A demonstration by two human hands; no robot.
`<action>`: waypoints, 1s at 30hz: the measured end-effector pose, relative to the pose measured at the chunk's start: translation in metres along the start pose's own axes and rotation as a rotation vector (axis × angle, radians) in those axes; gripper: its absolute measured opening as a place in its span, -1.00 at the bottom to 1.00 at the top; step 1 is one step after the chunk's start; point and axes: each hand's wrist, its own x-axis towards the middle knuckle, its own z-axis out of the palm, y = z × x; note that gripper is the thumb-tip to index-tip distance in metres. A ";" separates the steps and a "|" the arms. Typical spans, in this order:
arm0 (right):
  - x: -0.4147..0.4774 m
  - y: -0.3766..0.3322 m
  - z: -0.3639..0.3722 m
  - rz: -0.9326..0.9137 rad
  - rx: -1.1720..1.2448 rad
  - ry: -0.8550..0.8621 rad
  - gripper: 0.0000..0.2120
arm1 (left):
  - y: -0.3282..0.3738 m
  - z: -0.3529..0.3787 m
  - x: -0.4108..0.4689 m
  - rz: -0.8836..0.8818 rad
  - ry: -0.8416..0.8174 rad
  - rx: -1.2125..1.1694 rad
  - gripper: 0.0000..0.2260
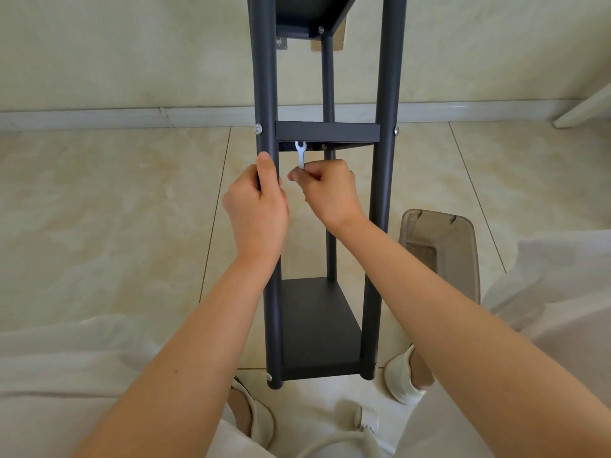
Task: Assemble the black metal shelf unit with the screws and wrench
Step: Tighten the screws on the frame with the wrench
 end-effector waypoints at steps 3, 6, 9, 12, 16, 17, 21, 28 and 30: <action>-0.003 -0.003 -0.003 -0.004 -0.058 -0.037 -0.63 | 0.001 0.000 -0.001 -0.005 -0.004 -0.007 -0.46; -0.004 -0.010 -0.004 -0.056 -0.126 -0.061 -0.69 | 0.001 0.000 -0.002 0.003 -0.001 0.008 -0.47; -0.003 -0.018 -0.006 -0.085 -0.138 -0.074 -0.69 | 0.001 -0.001 -0.002 0.024 0.004 0.027 -0.48; -0.001 -0.020 -0.008 -0.094 -0.125 -0.083 -0.53 | 0.001 -0.002 -0.002 0.047 -0.008 0.040 -0.49; 0.001 -0.023 -0.008 -0.117 -0.091 -0.073 -0.43 | 0.002 -0.001 -0.003 0.051 -0.024 0.044 -0.52; 0.001 -0.023 -0.008 -0.119 -0.084 -0.068 -0.43 | 0.002 -0.001 -0.003 0.060 -0.024 0.055 -0.52; -0.003 -0.019 -0.004 -0.101 -0.025 -0.031 -0.43 | 0.002 -0.001 -0.004 0.088 -0.021 0.078 -0.53; -0.001 -0.015 0.003 -0.138 0.022 0.019 -0.58 | 0.001 -0.001 -0.003 0.094 -0.015 0.072 -0.52; 0.002 -0.011 0.006 -0.156 0.019 0.041 -0.54 | 0.000 -0.001 -0.004 0.092 -0.019 0.062 -0.51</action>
